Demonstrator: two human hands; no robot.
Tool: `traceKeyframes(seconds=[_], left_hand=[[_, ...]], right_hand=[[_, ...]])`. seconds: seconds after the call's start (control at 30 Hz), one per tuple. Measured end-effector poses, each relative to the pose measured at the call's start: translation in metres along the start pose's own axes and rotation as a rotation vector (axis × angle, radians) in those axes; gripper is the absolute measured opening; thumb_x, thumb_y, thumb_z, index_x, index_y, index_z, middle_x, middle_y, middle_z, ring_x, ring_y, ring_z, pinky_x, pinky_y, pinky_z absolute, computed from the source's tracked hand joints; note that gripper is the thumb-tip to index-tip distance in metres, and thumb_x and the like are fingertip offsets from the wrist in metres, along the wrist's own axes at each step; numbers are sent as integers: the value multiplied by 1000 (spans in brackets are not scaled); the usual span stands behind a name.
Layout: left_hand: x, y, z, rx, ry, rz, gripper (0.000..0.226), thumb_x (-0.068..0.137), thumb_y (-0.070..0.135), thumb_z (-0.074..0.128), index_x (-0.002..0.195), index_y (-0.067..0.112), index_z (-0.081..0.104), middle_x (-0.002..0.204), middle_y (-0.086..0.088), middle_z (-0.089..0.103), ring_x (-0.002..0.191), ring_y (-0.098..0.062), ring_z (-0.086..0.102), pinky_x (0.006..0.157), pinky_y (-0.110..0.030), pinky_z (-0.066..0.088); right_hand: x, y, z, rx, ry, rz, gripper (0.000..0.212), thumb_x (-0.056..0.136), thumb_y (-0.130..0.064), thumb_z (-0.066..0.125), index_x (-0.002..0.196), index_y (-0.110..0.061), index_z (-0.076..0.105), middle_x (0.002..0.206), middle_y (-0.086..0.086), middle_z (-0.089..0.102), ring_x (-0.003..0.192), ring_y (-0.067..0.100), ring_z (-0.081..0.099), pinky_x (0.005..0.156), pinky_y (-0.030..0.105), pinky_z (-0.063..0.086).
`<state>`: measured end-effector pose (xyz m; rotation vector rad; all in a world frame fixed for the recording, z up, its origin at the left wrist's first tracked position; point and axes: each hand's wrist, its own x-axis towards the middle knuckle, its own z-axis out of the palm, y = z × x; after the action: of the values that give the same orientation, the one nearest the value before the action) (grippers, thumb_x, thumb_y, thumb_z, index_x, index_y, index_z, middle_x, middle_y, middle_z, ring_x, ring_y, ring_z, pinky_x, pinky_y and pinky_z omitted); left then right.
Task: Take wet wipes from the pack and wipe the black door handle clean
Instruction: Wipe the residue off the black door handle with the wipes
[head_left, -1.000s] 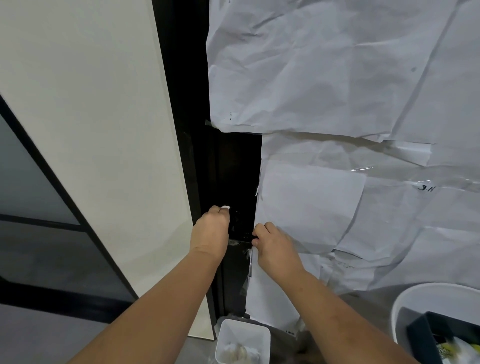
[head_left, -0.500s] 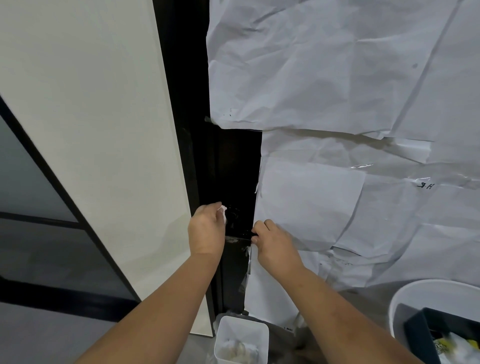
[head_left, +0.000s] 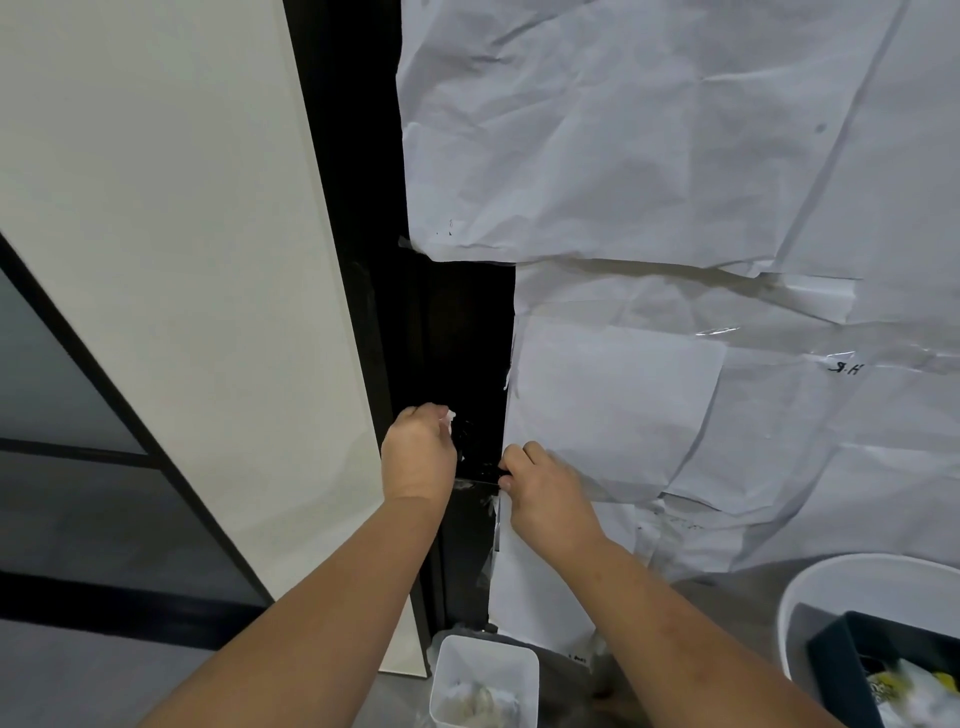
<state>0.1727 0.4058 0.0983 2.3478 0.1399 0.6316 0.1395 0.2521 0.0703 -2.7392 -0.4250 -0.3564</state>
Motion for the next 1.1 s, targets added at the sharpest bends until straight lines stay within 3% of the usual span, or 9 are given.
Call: traceKeyframes(seconds=[0.17, 0.3, 0.43, 0.53, 0.67, 0.77, 0.87, 1.0, 1.1], left_hand=[[-8, -7, -1, -158, -90, -270, 14, 94, 15, 62, 104, 10, 71, 90, -4, 71, 81, -19, 67, 67, -24, 52], [-14, -11, 5, -429, -109, -532, 13, 95, 18, 61, 100, 10, 69, 83, 0, 67, 72, -11, 59, 61, -22, 45], [-13, -19, 11, -622, -173, -685, 12, 91, 25, 67, 98, 15, 69, 93, -7, 71, 86, -24, 68, 82, -43, 58], [-10, -21, 13, -762, -227, -788, 12, 89, 23, 70, 97, 14, 69, 97, -12, 72, 91, -31, 70, 83, -49, 59], [-12, -24, 10, -855, -255, -847, 11, 90, 13, 67, 99, 8, 65, 103, -17, 70, 95, -32, 70, 85, -48, 59], [-20, -29, 7, -942, -297, -964, 13, 94, 6, 57, 105, 3, 61, 100, -17, 70, 88, -30, 71, 68, -39, 60], [-24, -33, 8, -965, -348, -994, 28, 90, -6, 48, 112, 3, 63, 104, -17, 68, 81, -23, 66, 54, -26, 51], [-28, -25, 18, -1094, -355, -943, 39, 84, -21, 57, 114, 3, 61, 109, -18, 69, 96, -25, 69, 74, -27, 56], [-32, -16, 27, -1173, -280, -915, 38, 80, -24, 60, 109, -1, 61, 105, -20, 68, 92, -28, 70, 80, -31, 57]], right_hand=[[1, 0, 0, -1, -2, 6, 7, 94, -17, 48, 101, -15, 52, 95, 2, 54, 79, 25, 51, 67, 41, 46], [0, 0, -1, -4, 4, 0, 7, 95, -18, 47, 100, -16, 52, 94, 1, 53, 78, 24, 50, 66, 40, 45], [0, 0, 1, -6, 10, 0, 7, 94, -17, 47, 99, -15, 52, 93, 2, 53, 77, 25, 50, 65, 39, 43], [0, 0, 1, -8, 10, -1, 4, 93, -16, 49, 97, -15, 51, 90, 2, 52, 76, 26, 49, 62, 38, 40], [1, -1, -2, -8, -4, 1, 5, 94, -16, 48, 98, -15, 50, 92, 2, 52, 78, 25, 49, 64, 37, 39], [1, -2, -3, 4, -6, 11, 5, 94, -15, 48, 99, -14, 51, 93, 2, 53, 79, 25, 49, 66, 38, 41], [0, -3, -4, 24, -6, 8, 5, 94, -15, 49, 98, -14, 52, 93, 3, 54, 78, 25, 50, 66, 37, 41], [0, -2, -6, 25, -18, -5, 6, 96, -18, 49, 99, -15, 52, 95, 2, 53, 78, 23, 49, 66, 33, 36], [1, -1, -6, 35, -28, -3, 8, 96, -19, 49, 102, -15, 52, 97, 2, 53, 80, 24, 51, 67, 36, 41]])
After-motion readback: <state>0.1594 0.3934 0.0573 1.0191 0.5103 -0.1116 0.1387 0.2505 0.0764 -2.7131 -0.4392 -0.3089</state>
